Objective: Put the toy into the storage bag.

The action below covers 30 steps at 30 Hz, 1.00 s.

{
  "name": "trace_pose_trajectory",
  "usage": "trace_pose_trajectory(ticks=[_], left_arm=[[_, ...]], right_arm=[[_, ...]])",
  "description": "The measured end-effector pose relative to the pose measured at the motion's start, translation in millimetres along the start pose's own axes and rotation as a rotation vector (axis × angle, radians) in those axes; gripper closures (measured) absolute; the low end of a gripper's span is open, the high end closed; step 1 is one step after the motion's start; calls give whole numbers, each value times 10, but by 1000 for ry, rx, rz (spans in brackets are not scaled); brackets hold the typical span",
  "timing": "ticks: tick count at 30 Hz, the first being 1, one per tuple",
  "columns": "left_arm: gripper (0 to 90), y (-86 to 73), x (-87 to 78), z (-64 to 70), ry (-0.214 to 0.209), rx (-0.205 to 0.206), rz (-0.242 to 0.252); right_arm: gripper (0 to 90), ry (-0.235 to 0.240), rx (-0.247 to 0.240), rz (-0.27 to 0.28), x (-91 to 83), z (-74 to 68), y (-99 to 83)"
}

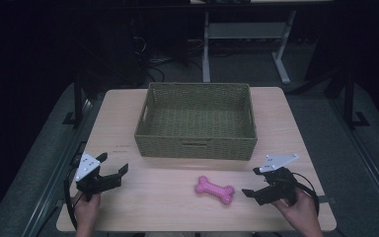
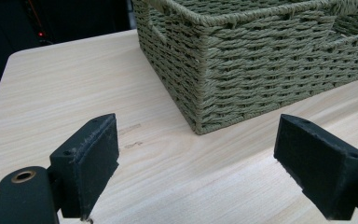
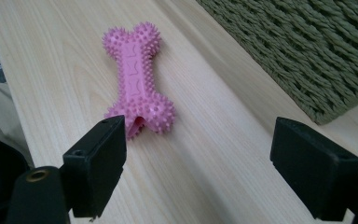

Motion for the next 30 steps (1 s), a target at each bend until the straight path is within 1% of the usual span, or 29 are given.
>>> trace_pose_trajectory(ticks=[1,3,5,9,15,16,19,22,24,26,29,30], left_arm=[[133,0,0,0,0,0,0],[133,0,0,-5,-1,-14,7],[133,2,1,-7,-5,-16,5],[133,0,21,14,-6,-7,0],[133,1,25,20,-6,-8,2],[133,1,25,19,-9,-7,1],[133,0,21,18,-6,-9,2],[133,0,20,13,-4,-8,4],[133,0,25,12,-10,-7,1],[133,-1,25,15,-8,-5,0],[133,0,23,18,-4,-6,3],[133,1,22,17,-5,-5,2]], right_arm=[[179,0,0,0,0,0,0],[179,9,-6,-7,27,-22,30],[178,16,-10,-11,49,-32,51],[178,26,-21,-25,84,-61,96],[179,38,-36,-29,108,-91,154],[179,39,-45,-37,122,-110,181],[180,47,-51,-37,137,-127,203],[181,55,-63,-51,168,-144,256],[191,55,-70,-54,185,-156,288],[208,74,-78,-51,213,-179,332],[208,78,-85,-60,240,-195,359],[208,86,-98,-68,287,-215,402]])
Point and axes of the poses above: each handheld gripper's, and its own axes: x roughly forward along the jaws, y roughly out of its top, z roughly to its right, the point moved 1 cm from there along x, roughly forward along the jaws, and after that the axes turned 9 degrees about z, right-handed, at the moved point
